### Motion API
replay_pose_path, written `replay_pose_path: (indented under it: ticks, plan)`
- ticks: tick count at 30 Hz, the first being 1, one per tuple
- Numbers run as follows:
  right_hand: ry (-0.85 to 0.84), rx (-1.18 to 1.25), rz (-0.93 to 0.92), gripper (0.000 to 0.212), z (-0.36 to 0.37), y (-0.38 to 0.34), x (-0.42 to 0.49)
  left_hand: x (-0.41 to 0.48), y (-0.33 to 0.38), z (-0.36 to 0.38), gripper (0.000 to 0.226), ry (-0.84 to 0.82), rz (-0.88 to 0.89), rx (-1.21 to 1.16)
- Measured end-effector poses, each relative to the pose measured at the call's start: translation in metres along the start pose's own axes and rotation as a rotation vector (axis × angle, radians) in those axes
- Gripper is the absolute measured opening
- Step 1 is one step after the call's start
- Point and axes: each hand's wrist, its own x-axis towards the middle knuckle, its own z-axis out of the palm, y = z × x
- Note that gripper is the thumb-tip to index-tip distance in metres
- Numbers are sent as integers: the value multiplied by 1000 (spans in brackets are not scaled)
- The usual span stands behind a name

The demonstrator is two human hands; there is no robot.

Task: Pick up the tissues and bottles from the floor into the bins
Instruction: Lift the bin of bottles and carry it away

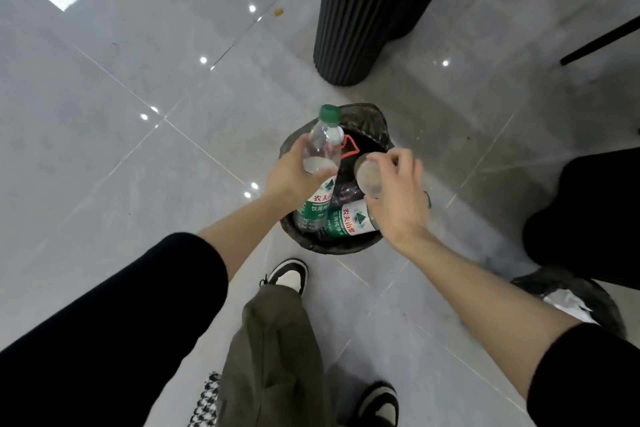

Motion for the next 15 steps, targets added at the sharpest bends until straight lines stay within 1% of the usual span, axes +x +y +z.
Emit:
replay_pose_path:
  ticks: [2, 4, 7, 9, 11, 13, 15]
  plan:
    - [-35, -6, -23, 63, 11, -1, 1, 6, -5, 8, 71, -26, 15, 83]
    - [-101, 39, -52, 65, 22, -1, 1, 6, -9, 14, 75, -12, 11, 103]
    - [-183, 109, -68, 61, 31, 4, 1, 1, -18, 20, 81, 0, 36, 143]
    - [-205, 142, -76, 56, 30, 5, 2, -4, -23, 20, 83, -21, 29, 135]
    - [-234, 175, -74, 52, 24, 3, -1, -11, -26, 18, 80, -23, 2, 67]
    - [-201, 222, -65, 49, 16, 0, -9, -18, -26, 14, 77, -3, -43, -3]
    - [-101, 259, -60, 41, 11, -2, -21, -24, -27, 11, 76, 17, -75, -32]
